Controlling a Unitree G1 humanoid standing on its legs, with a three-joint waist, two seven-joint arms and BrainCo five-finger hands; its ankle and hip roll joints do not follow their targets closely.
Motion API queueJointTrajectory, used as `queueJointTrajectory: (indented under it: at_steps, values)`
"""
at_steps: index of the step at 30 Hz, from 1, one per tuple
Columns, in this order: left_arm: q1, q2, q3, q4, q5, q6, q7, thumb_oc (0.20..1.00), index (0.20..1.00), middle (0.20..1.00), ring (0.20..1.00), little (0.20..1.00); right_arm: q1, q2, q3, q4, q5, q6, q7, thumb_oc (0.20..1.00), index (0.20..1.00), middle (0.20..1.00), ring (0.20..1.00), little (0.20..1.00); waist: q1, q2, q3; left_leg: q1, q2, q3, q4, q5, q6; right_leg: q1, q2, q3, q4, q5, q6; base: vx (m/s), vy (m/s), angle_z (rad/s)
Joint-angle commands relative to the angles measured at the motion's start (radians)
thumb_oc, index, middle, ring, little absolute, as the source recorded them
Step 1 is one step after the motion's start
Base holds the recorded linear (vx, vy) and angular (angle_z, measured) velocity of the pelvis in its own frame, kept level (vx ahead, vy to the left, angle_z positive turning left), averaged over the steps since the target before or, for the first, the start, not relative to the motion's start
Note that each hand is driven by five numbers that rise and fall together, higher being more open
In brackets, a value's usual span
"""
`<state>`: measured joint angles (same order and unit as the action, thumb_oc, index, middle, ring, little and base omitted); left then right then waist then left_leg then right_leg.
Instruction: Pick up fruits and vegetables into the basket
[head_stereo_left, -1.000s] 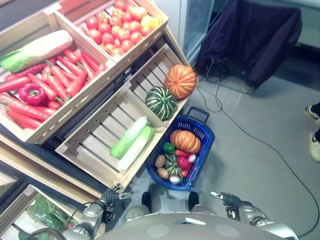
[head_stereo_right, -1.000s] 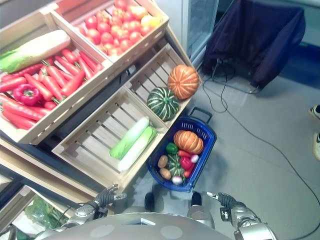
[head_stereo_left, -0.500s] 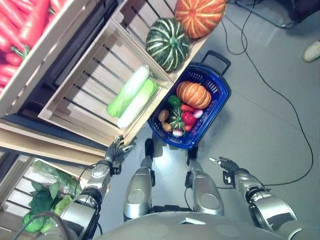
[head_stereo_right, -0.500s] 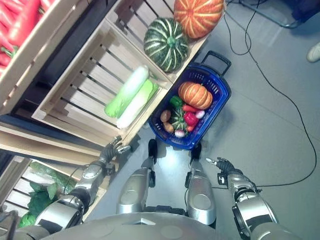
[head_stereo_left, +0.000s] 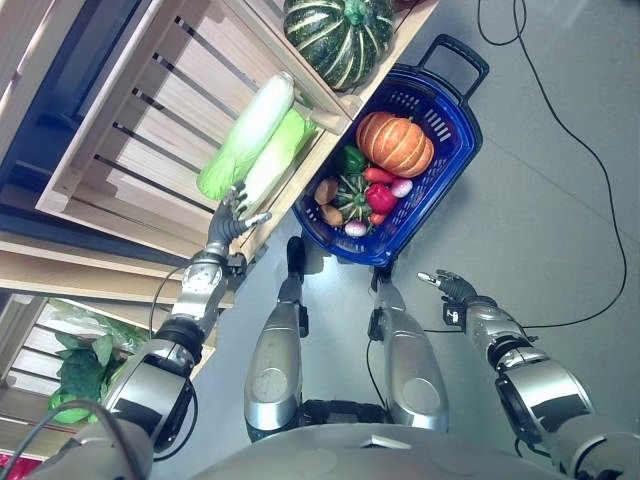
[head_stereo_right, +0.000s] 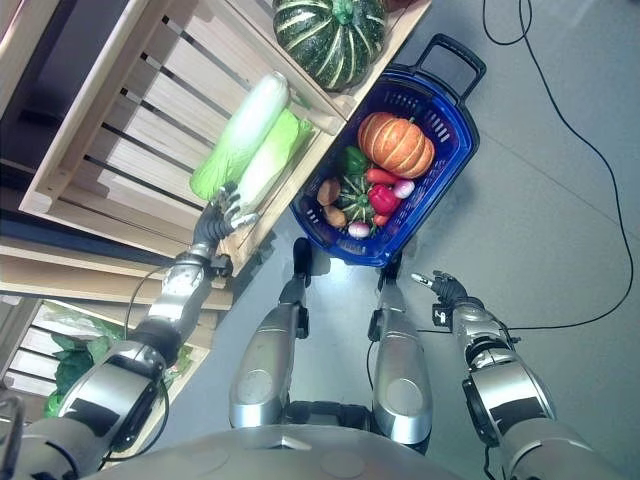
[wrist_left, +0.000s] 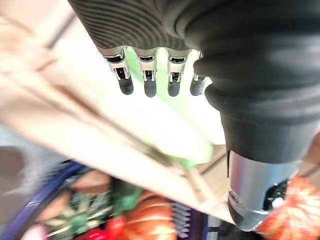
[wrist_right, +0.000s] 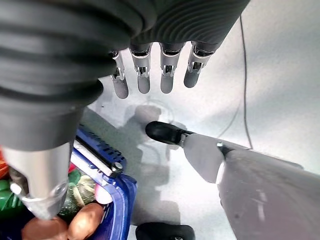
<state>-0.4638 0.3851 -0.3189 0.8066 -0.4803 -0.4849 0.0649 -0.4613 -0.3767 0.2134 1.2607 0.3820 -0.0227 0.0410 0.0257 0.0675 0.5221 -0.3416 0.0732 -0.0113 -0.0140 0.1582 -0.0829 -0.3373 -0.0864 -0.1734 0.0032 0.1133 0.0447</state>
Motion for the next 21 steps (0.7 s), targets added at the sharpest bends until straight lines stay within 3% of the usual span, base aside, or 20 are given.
queueJointTrajectory:
  at_steps: [1,6,11,14,16,19,21]
  values:
    - [-0.005,0.055,0.007,-0.078,0.016,-0.065,0.080,1.000,1.000,1.000,1.000,1.000,0.048,-0.024,0.038,-0.014,0.029,0.001,-0.020,1.000,1.000,1.000,1.000,1.000,0.001,-0.042,-0.002,-0.159,-0.082,0.003,0.236,-0.142,0.042,-0.152,-0.051,0.066,0.236,-0.089,0.044,0.00,-0.006,0.04]
    - [-0.039,0.089,0.036,-0.162,0.076,-0.078,0.171,1.000,1.000,1.000,1.000,1.000,0.056,-0.029,0.032,-0.014,0.035,-0.006,-0.019,1.000,1.000,1.000,1.000,1.000,-0.003,-0.040,-0.002,-0.212,-0.091,0.002,0.305,-0.166,0.051,-0.212,-0.049,0.084,0.306,-0.108,0.040,0.02,0.004,0.09]
    - [-0.077,0.126,0.061,-0.240,0.282,-0.063,0.368,1.000,1.000,1.000,1.000,1.000,0.060,-0.023,0.037,-0.019,0.040,-0.006,-0.019,1.000,1.000,1.000,1.000,1.000,-0.003,-0.051,-0.002,-0.248,-0.088,0.004,0.337,-0.175,0.053,-0.246,-0.040,0.091,0.333,-0.115,0.034,0.01,-0.014,0.05]
    - [-0.114,0.164,0.064,-0.243,0.489,0.021,0.559,1.000,1.000,1.000,1.000,1.000,0.065,-0.018,0.046,-0.021,0.044,-0.012,-0.018,1.000,1.000,1.000,1.000,1.000,-0.005,-0.057,-0.002,-0.260,-0.086,0.002,0.347,-0.178,0.053,-0.261,-0.032,0.096,0.349,-0.121,0.031,0.00,-0.010,0.00]
    - [-0.147,0.192,0.054,-0.218,0.566,0.086,0.631,1.000,1.000,1.000,1.000,1.000,0.059,-0.018,0.053,-0.024,0.049,-0.007,-0.016,1.000,1.000,1.000,1.000,1.000,-0.008,-0.063,-0.002,-0.269,-0.083,0.004,0.354,-0.179,0.051,-0.268,-0.029,0.097,0.353,-0.122,0.029,0.00,-0.016,-0.01]
    - [-0.207,0.225,0.015,-0.150,0.665,0.178,0.704,1.000,1.000,1.000,1.000,1.000,0.046,-0.020,0.068,-0.027,0.050,0.002,-0.014,1.000,1.000,1.000,1.000,1.000,-0.018,-0.070,-0.002,-0.274,-0.080,0.005,0.356,-0.177,0.049,-0.274,-0.022,0.102,0.356,-0.122,0.026,0.00,-0.006,0.03]
    - [-0.232,0.234,-0.003,-0.119,0.672,0.203,0.709,1.000,1.000,1.000,1.000,1.000,0.040,-0.022,0.075,-0.030,0.050,0.007,-0.015,1.000,1.000,1.000,1.000,1.000,-0.023,-0.072,-0.002,-0.276,-0.078,0.006,0.355,-0.175,0.048,-0.277,-0.019,0.105,0.356,-0.122,0.025,0.00,0.000,0.00]
